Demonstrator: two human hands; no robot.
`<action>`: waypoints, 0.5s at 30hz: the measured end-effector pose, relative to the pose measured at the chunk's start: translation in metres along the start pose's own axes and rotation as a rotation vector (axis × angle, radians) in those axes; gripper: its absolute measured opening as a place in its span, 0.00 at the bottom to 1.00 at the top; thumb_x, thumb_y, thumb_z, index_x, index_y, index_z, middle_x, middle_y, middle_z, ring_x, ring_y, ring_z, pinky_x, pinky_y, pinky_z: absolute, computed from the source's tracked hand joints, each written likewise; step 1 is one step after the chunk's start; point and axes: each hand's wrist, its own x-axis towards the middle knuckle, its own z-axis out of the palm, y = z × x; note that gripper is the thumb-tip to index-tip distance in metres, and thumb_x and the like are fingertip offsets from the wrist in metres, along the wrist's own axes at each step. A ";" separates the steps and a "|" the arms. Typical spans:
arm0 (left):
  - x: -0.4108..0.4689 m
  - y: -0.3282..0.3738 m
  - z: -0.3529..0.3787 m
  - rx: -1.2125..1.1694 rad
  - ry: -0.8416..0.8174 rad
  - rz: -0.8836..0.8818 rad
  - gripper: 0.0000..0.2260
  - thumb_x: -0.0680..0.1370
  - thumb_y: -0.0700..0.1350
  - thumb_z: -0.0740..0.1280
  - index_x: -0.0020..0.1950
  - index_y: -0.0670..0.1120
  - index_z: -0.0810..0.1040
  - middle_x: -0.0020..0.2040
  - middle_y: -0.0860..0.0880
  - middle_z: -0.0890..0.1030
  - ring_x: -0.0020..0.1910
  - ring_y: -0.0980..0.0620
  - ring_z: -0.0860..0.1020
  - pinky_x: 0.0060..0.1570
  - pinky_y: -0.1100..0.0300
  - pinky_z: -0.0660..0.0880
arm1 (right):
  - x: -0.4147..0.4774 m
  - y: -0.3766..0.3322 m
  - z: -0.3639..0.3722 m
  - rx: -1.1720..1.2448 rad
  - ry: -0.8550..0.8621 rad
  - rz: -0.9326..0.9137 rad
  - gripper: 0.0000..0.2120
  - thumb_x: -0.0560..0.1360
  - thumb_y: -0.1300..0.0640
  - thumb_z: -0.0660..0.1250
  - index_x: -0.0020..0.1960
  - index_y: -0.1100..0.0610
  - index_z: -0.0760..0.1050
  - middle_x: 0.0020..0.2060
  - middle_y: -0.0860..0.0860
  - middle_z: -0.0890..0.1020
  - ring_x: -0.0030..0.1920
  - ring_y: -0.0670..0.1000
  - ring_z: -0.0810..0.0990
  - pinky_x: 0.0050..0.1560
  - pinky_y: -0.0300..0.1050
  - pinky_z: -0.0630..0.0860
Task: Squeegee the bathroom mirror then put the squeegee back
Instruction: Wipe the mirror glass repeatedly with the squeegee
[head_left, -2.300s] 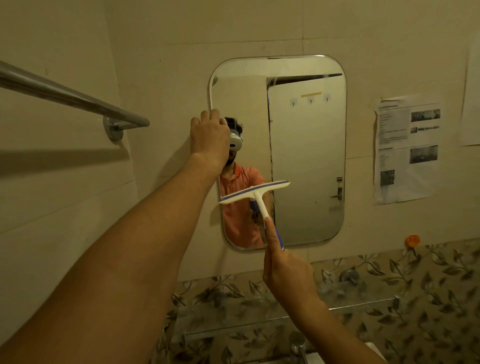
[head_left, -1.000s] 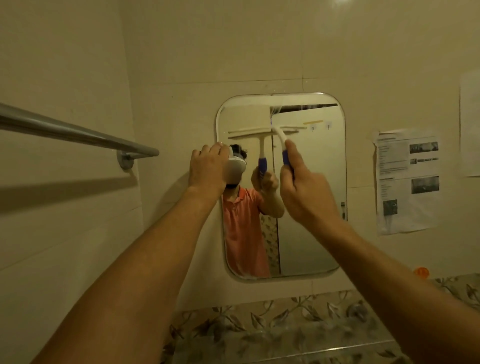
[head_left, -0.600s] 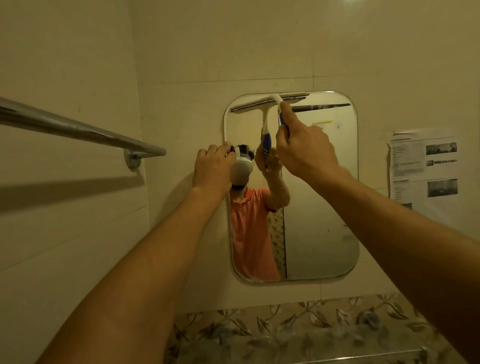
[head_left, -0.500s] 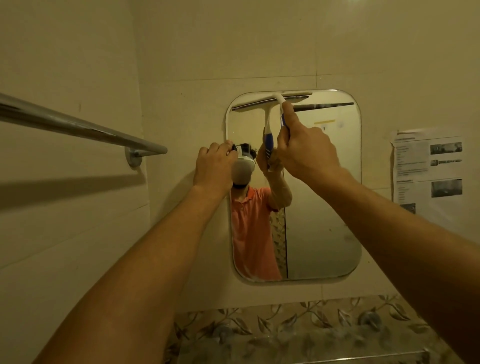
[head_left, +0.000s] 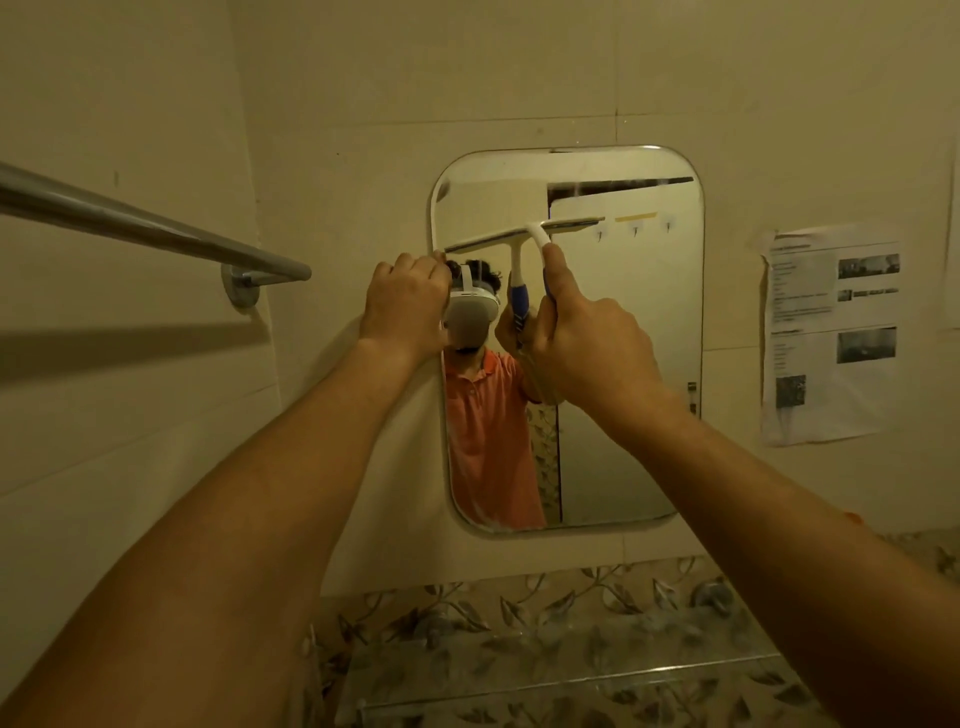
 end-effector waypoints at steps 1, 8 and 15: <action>0.000 0.000 -0.001 -0.007 -0.008 -0.003 0.36 0.66 0.62 0.78 0.66 0.46 0.74 0.61 0.47 0.78 0.59 0.46 0.75 0.58 0.51 0.70 | -0.004 0.002 0.002 -0.004 -0.012 0.001 0.29 0.86 0.45 0.49 0.82 0.45 0.39 0.32 0.53 0.76 0.27 0.50 0.75 0.25 0.42 0.66; 0.004 -0.001 -0.008 -0.096 -0.029 -0.030 0.39 0.61 0.64 0.81 0.62 0.47 0.69 0.53 0.47 0.79 0.52 0.47 0.76 0.55 0.51 0.70 | -0.028 0.011 0.016 0.006 -0.060 0.030 0.31 0.85 0.44 0.50 0.81 0.43 0.35 0.31 0.53 0.76 0.26 0.51 0.75 0.23 0.42 0.67; 0.001 0.000 -0.020 0.037 -0.116 0.052 0.56 0.56 0.70 0.79 0.74 0.44 0.62 0.62 0.45 0.79 0.59 0.44 0.75 0.59 0.49 0.70 | -0.059 0.016 0.034 -0.016 -0.061 0.033 0.33 0.86 0.46 0.51 0.81 0.43 0.33 0.30 0.52 0.74 0.25 0.48 0.72 0.23 0.39 0.62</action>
